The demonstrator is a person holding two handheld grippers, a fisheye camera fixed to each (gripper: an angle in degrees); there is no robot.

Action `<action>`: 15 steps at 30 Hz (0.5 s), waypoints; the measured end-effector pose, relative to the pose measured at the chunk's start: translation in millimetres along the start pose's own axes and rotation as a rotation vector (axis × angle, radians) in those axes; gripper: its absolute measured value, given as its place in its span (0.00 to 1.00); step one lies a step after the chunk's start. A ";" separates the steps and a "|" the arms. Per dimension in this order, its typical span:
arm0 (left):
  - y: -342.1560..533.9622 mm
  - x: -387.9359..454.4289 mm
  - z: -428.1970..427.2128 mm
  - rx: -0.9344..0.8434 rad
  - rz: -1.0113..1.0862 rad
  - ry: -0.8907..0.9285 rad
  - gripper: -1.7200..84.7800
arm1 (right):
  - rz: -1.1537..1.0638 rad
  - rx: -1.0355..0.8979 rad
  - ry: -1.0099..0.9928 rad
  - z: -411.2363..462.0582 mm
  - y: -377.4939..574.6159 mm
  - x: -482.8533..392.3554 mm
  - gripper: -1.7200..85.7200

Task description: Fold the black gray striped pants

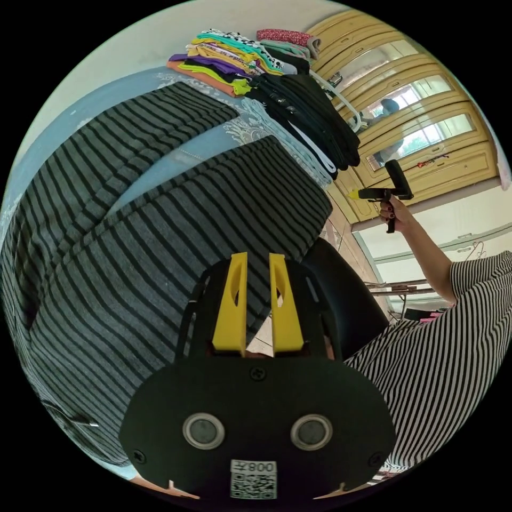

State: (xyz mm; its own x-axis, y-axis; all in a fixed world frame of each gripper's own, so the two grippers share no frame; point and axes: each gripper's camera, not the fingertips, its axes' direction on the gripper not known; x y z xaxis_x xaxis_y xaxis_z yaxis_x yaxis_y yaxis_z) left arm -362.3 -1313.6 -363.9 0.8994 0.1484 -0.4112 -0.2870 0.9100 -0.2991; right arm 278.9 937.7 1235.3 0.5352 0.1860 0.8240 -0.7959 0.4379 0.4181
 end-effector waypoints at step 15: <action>-185.4 -5.0 64.7 -0.172 0.140 -0.335 0.05 | 0.122 0.026 -0.073 74.2 0.0 12.3 0.06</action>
State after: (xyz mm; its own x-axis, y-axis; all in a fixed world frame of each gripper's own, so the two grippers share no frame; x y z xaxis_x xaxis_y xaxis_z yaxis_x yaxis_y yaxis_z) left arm -292.2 -1458.1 -250.7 0.8973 0.4103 -0.1628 -0.4397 0.7984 -0.4114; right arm 264.5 874.7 1273.8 0.4132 0.1716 0.8943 -0.8612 0.3929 0.3225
